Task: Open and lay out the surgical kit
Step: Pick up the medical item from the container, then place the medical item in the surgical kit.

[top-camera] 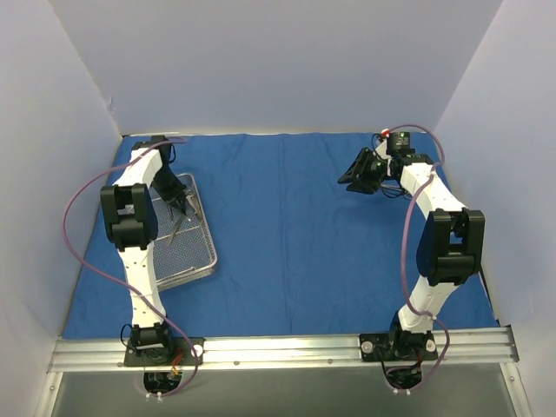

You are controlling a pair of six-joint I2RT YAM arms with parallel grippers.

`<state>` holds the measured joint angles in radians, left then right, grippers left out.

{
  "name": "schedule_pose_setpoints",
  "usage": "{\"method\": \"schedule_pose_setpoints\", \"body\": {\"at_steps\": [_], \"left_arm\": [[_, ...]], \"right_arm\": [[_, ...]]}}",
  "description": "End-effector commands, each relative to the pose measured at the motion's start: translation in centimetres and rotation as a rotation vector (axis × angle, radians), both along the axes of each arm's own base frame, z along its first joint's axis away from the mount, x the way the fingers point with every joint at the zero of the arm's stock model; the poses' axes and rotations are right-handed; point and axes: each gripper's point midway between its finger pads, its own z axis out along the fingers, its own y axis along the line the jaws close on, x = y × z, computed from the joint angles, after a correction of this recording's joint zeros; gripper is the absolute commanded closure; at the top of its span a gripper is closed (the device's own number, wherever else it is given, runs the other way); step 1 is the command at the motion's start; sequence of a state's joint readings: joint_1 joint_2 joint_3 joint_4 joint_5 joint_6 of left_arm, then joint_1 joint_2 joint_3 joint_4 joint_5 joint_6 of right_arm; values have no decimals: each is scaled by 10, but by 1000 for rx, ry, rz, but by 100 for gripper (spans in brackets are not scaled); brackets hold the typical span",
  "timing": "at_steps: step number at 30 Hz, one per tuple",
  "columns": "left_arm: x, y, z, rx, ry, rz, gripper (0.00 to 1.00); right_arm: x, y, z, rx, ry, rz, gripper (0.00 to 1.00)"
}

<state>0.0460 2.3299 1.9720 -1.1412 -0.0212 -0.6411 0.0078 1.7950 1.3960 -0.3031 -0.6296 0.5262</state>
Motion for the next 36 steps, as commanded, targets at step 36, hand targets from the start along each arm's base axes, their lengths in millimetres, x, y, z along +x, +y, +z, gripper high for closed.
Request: {"method": "schedule_pose_setpoints", "body": {"at_steps": [36], "left_arm": [[-79, -204, 202, -231, -626, -932, 98]], "right_arm": [[-29, 223, 122, 358, -244, 582, 46]]}}
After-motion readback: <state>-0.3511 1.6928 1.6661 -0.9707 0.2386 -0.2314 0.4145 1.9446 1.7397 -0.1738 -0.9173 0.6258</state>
